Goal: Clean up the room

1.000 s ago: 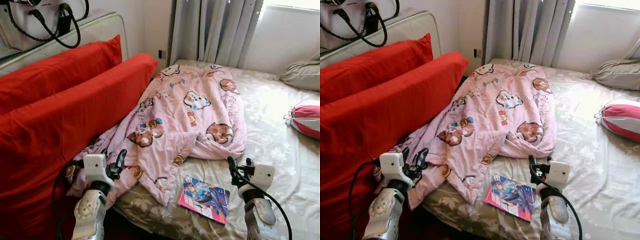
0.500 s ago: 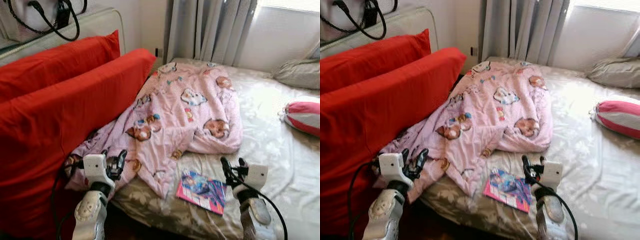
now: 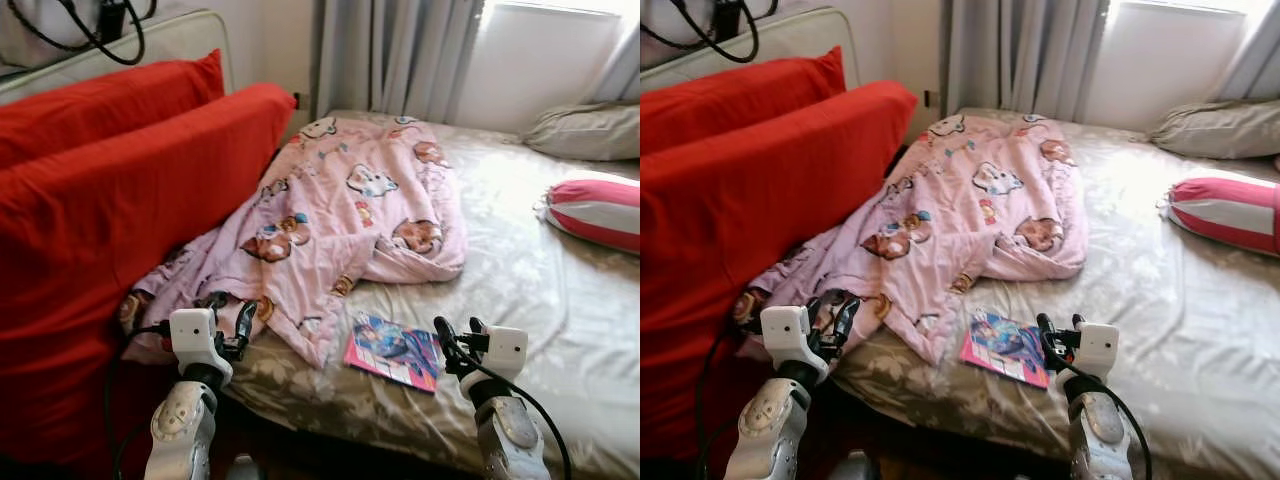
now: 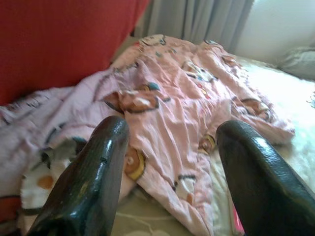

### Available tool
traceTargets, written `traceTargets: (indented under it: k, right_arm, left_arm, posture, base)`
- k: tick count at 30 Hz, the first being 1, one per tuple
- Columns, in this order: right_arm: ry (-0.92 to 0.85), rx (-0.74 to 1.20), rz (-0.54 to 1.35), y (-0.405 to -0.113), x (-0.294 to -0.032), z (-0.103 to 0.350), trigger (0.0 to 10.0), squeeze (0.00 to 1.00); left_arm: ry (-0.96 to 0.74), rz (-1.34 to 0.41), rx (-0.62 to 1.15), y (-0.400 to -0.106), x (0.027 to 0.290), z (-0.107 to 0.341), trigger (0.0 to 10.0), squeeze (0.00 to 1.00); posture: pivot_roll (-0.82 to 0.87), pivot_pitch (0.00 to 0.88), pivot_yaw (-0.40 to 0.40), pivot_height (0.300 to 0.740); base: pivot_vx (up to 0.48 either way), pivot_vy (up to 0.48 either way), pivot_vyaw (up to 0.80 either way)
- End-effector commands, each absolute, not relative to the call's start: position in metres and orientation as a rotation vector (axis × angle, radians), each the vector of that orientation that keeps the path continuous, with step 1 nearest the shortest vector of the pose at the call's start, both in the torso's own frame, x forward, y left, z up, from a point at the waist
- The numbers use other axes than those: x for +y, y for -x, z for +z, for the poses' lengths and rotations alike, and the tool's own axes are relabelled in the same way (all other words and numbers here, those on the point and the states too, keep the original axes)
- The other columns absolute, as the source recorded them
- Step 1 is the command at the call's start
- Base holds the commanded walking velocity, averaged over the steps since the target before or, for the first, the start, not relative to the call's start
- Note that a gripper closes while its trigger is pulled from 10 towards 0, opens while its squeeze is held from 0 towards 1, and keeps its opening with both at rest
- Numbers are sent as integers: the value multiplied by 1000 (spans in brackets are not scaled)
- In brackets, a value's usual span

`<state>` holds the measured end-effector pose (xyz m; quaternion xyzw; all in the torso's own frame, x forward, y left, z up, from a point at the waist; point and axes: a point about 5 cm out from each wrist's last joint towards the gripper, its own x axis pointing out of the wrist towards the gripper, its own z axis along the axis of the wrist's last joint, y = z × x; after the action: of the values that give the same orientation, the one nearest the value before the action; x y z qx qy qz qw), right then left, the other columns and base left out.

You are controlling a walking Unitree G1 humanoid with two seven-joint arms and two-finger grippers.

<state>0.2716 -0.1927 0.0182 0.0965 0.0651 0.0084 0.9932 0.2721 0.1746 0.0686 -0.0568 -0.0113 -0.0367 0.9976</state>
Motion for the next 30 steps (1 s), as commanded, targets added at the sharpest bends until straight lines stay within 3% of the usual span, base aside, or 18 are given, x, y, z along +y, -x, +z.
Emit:
traceTargets:
  k: [1,30]
  right_arm:
    - [-193,119,22,-274,-192,21,10000,0]
    - [-205,157,14,-273,-185,15,10000,0]
  left_arm:
    - [115,-72,-12,-272,175,69,10000,0]
    - [101,-138,53,-270,167,61,10000,0]
  posture:
    - [113,16,-53,630]
    - [121,0,-34,630]
  base:
    - [0,0,0]
    - [0,0,0]
